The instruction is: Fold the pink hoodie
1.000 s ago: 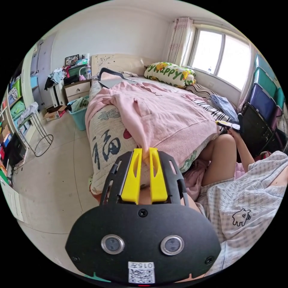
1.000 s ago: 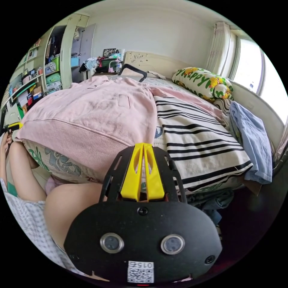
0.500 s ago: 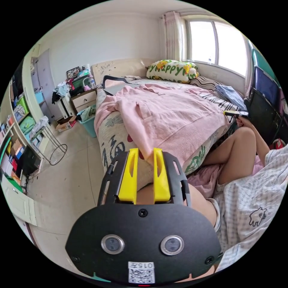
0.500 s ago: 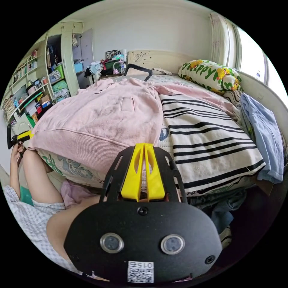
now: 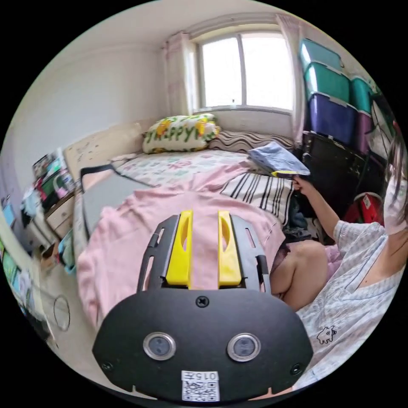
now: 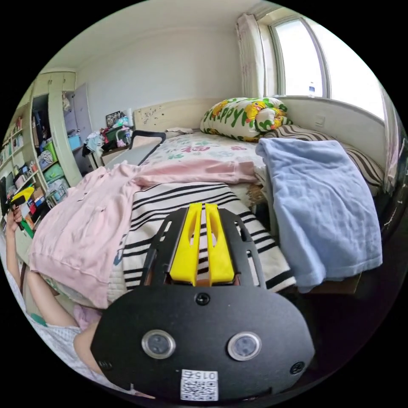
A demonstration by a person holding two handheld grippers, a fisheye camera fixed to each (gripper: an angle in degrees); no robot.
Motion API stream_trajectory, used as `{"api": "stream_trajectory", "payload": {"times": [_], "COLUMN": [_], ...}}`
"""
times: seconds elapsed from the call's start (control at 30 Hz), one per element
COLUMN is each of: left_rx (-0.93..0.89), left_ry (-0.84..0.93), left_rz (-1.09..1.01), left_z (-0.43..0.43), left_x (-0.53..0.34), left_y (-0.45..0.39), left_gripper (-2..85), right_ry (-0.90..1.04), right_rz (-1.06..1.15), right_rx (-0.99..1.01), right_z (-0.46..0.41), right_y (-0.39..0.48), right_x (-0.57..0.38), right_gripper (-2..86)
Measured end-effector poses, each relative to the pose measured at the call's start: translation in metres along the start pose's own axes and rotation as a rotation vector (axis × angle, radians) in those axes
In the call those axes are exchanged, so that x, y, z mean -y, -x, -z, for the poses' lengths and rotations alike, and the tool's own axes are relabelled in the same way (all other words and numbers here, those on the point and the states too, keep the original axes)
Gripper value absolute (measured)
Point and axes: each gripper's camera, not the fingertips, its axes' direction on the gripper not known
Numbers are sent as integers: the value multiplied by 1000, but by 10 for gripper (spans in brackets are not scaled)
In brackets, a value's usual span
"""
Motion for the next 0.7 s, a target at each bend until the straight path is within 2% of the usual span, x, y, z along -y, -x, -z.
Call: {"api": "stream_trajectory", "payload": {"times": [0.1, 0.2, 0.37, 0.5, 0.7], "left_rx": [-66, -172, -314, -278, -170], "left_ry": [45, 84, 97, 154, 258], "left_rz": [-103, -131, 3, 26, -75], "left_z": [-118, -239, -394, -488, -571], "left_x": [97, 175, 262, 301, 323], "left_y": [-19, -36, -51, -73, -112], "left_gripper": [89, 84, 88, 107, 112], "right_ry": [91, 185, 365, 401, 386], "right_rz": [-6, -34, -107, -133, -110], "right_rx": [-1, -76, -152, -66, -44], "right_z": [-43, -93, -175, -216, -223], "right_y": [-24, -47, -81, -98, -98], "right_x": [52, 96, 140, 149, 154], "right_gripper": [71, 69, 75, 82, 56]}}
